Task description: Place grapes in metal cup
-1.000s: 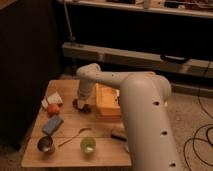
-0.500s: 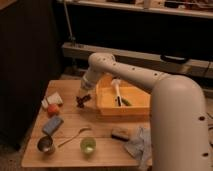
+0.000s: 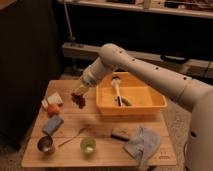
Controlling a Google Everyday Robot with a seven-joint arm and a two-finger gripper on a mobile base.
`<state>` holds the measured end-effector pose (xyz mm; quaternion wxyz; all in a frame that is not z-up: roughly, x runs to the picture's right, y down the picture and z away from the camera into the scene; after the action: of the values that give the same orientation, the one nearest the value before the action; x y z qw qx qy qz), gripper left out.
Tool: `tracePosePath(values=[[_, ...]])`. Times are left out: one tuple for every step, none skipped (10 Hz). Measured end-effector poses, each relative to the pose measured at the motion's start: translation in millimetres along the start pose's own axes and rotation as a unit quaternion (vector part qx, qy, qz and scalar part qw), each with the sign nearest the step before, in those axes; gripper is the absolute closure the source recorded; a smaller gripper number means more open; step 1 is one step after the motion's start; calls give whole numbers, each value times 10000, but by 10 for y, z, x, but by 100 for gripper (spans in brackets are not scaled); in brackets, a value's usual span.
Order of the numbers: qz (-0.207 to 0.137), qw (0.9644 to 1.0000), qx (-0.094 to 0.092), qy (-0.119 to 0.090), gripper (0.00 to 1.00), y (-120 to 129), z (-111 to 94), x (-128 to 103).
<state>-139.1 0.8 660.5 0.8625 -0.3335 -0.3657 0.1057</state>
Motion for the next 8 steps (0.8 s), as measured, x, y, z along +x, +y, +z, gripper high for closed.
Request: tracePosePath(values=[[-210, 9998, -7, -73, 100, 132, -81, -121], [-524, 9986, 28, -115, 100, 353, -178, -285], [-680, 9976, 32, -106, 100, 478, -180, -373], [-827, 9965, 19, -94, 100, 604, -147, -463], [-1031, 9946, -14, -71, 100, 749, -52, -554], [-1150, 9933, -64, -60, 100, 815, 49, -600], [-1274, 9917, -173, -70, 100, 856, 187, -670], [-1356, 9904, -256, -85, 100, 884, 278, -721]])
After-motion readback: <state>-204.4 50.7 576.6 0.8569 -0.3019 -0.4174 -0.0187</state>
